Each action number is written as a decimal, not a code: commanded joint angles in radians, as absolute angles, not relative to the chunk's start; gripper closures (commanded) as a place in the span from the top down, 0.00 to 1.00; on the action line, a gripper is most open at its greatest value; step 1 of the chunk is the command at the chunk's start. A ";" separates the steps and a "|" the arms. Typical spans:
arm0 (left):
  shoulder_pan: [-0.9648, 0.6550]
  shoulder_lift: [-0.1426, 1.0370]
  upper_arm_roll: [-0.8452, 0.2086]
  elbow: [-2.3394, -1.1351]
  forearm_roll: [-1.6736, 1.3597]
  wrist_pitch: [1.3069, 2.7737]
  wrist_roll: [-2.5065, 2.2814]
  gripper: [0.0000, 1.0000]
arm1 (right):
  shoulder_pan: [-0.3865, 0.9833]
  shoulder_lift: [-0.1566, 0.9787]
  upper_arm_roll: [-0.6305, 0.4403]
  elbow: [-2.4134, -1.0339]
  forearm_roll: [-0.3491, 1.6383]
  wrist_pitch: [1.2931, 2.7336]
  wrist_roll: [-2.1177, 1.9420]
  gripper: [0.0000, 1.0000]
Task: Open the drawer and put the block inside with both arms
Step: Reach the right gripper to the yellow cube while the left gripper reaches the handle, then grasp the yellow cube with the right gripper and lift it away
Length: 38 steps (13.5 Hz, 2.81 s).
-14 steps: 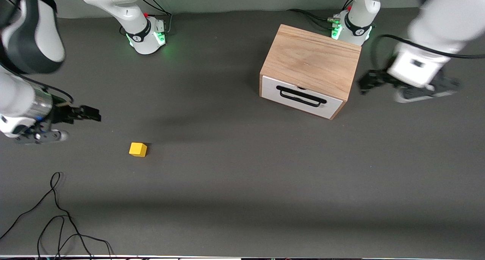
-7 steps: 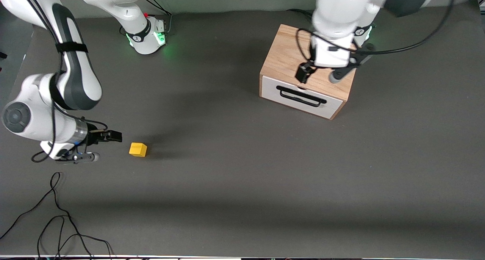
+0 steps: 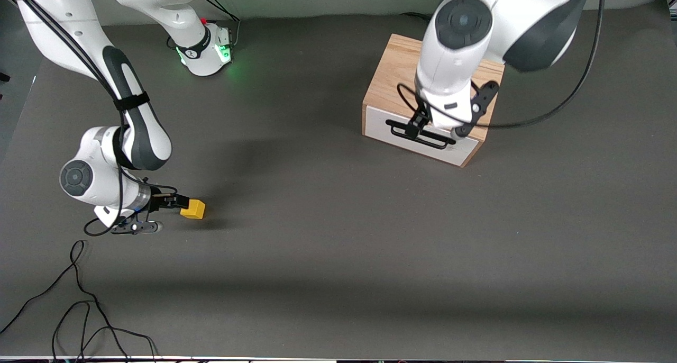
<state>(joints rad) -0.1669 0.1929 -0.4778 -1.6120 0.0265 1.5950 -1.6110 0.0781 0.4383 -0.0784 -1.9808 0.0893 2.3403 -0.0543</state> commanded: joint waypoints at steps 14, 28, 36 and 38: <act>-0.184 0.485 -0.459 -1.660 0.126 1.784 -1.807 1.00 | 0.115 0.525 -0.080 -2.019 0.150 2.502 -0.035 0.22; -0.193 0.506 -0.460 -1.721 0.126 1.772 -1.876 1.00 | 0.133 0.186 -0.110 -1.789 0.137 1.932 -0.034 0.00; -0.187 0.529 -0.460 -1.688 0.146 1.809 -1.875 1.00 | 0.135 0.129 -0.126 -1.494 0.043 1.517 -0.034 0.00; -0.189 0.531 -0.460 -1.684 0.146 1.835 -1.875 1.00 | 0.135 0.129 -0.126 -1.480 0.038 1.488 -0.034 0.00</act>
<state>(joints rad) -0.1845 0.5306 -0.4595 -1.7017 0.1257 1.8127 -1.8502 0.1298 0.1287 -0.1238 -1.5076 0.0583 1.5251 -0.0390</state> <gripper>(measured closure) 0.000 0.449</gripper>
